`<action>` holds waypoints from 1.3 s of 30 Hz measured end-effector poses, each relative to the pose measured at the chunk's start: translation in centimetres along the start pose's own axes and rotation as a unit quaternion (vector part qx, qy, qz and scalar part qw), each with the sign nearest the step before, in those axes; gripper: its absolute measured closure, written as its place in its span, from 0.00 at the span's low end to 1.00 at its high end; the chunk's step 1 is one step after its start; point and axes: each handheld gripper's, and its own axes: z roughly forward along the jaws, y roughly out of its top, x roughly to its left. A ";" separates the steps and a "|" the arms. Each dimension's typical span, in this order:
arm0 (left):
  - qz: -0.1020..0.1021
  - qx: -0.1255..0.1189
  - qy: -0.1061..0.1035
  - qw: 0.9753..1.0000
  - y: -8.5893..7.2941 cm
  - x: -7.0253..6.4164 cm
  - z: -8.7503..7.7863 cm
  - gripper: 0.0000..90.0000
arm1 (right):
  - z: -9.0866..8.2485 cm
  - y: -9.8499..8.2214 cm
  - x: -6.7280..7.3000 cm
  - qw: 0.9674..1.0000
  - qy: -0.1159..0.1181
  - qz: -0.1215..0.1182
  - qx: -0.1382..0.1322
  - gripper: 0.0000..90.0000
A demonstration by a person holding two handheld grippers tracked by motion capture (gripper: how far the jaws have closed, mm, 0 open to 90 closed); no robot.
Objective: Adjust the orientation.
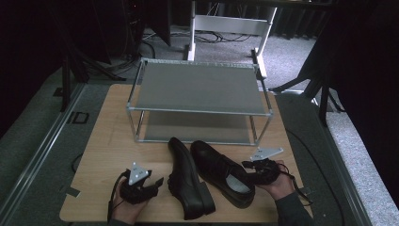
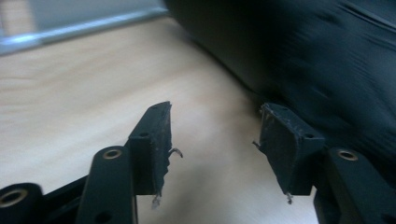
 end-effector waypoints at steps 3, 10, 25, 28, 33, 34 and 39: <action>0.008 0.007 -0.019 1.000 -0.4 -0.7 -0.2 0.44 | 0.0 -0.3 -0.1 1.000 0.000 0.001 0.002 0.56; 0.050 0.054 -0.038 0.997 -1.7 -3.3 0.6 0.29 | 0.1 -1.0 -0.2 1.000 -0.003 0.016 0.003 0.56; 0.021 0.012 -0.036 0.999 -0.7 -4.2 2.4 0.66 | 0.6 -0.5 -0.4 0.999 0.011 0.028 -0.010 0.57; 0.012 -0.005 -0.038 0.999 -0.5 -4.1 1.8 0.73 | 0.6 -0.5 -0.3 1.000 0.012 0.026 -0.008 0.58; -0.015 -0.028 -0.042 0.999 0.1 -3.7 1.1 0.83 | 0.7 -0.5 -0.2 1.000 0.013 0.025 -0.006 0.61; -0.025 -0.034 -0.041 0.998 0.3 -3.4 1.0 0.84 | 0.7 -0.6 -0.2 1.000 0.014 0.024 -0.006 0.62; -0.042 -0.049 -0.038 0.997 1.5 -2.2 0.4 0.91 | 0.7 -0.6 -0.2 0.999 0.023 0.022 -0.002 0.67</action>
